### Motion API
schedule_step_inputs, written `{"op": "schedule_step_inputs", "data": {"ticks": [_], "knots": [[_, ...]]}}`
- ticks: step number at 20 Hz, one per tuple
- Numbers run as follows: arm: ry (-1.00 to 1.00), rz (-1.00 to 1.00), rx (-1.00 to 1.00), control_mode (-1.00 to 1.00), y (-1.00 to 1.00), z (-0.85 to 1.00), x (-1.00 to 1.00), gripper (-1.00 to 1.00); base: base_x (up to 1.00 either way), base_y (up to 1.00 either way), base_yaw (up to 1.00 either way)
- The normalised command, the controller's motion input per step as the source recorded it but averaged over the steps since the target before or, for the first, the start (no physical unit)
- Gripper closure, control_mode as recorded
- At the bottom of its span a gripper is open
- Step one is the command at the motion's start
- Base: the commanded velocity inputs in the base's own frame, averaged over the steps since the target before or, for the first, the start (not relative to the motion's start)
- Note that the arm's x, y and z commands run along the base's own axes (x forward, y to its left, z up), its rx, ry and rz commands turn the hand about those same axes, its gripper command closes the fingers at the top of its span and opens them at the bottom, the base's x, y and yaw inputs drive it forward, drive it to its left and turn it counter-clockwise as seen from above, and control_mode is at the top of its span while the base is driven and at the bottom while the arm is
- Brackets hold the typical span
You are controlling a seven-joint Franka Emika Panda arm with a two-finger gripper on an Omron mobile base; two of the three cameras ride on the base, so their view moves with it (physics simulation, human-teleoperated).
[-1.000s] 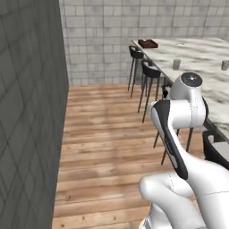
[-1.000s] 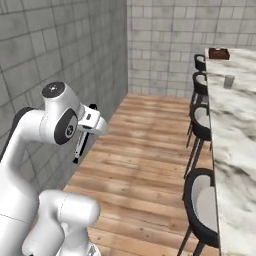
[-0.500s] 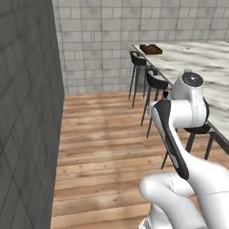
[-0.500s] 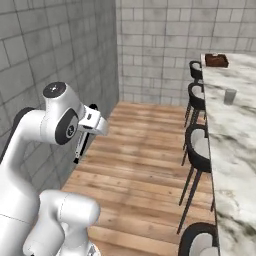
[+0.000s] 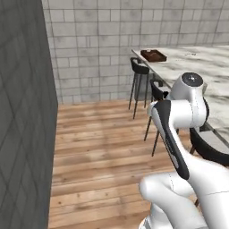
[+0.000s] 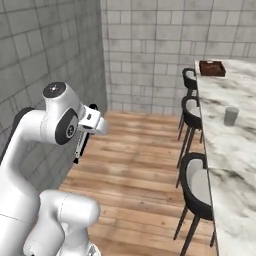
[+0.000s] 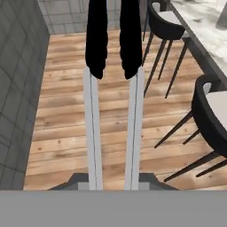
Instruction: Take the tongs from the drawer on the right and place them on the dining counter next to the tray containing the hot dog.
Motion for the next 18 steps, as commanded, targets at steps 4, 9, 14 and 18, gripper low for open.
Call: {"op": "schedule_step_inputs", "data": {"ticks": [4,9,14,18], "knots": [[0.0,0.0,0.0,1.0,0.0,0.0,0.0,1.0,1.0,0.22,-0.11],[0.0,0.0,0.0,1.0,0.0,0.0,0.0,1.0,1.0,0.26,-0.12],[0.0,0.0,0.0,1.0,0.0,0.0,0.0,1.0,1.0,0.38,-0.13],[0.0,0.0,0.0,1.0,0.0,0.0,0.0,1.0,1.0,0.45,-0.13]]}}
